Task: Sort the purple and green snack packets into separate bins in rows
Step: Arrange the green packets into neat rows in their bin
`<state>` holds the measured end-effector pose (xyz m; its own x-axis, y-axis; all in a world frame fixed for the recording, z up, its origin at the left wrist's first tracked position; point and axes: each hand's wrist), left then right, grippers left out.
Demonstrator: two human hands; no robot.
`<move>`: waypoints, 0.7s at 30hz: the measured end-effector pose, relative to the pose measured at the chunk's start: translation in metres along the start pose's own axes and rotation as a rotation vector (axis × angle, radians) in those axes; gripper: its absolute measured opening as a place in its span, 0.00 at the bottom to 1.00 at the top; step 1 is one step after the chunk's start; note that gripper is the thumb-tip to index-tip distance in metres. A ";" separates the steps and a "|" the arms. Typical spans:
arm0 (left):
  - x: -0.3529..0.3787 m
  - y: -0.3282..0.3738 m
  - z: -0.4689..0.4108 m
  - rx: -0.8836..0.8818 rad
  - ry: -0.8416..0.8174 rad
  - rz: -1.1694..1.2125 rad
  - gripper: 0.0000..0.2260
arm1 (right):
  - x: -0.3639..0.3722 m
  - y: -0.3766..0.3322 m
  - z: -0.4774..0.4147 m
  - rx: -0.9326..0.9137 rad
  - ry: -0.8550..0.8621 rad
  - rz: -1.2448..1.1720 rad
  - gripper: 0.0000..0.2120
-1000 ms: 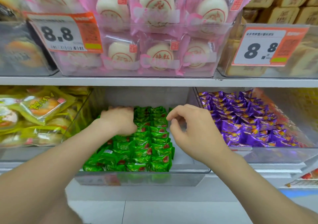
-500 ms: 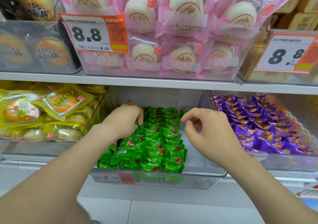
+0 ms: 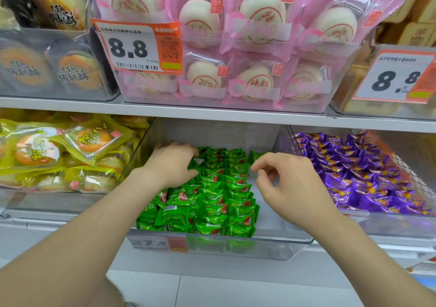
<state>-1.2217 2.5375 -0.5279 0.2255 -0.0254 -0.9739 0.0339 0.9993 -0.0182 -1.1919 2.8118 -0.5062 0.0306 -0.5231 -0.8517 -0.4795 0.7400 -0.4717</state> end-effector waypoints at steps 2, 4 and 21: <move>0.000 -0.001 -0.001 -0.012 0.082 0.058 0.17 | 0.000 0.001 0.000 -0.013 0.009 0.005 0.11; -0.003 -0.002 -0.001 0.012 0.196 0.199 0.12 | 0.001 0.003 0.000 -0.047 0.030 0.026 0.10; -0.018 -0.002 0.052 0.267 -0.090 0.313 0.08 | 0.015 -0.016 -0.006 0.149 -0.110 -0.540 0.03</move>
<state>-1.1752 2.5347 -0.4985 0.3489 0.2641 -0.8992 0.1985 0.9169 0.3463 -1.1892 2.7896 -0.5096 0.3324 -0.8025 -0.4955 -0.2413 0.4355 -0.8672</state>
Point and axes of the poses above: each hand's wrist, its own z-axis away from the middle knuckle, its own x-axis out of the palm, y = z × x, and after that the axes turned 9 degrees about -y, right-handed
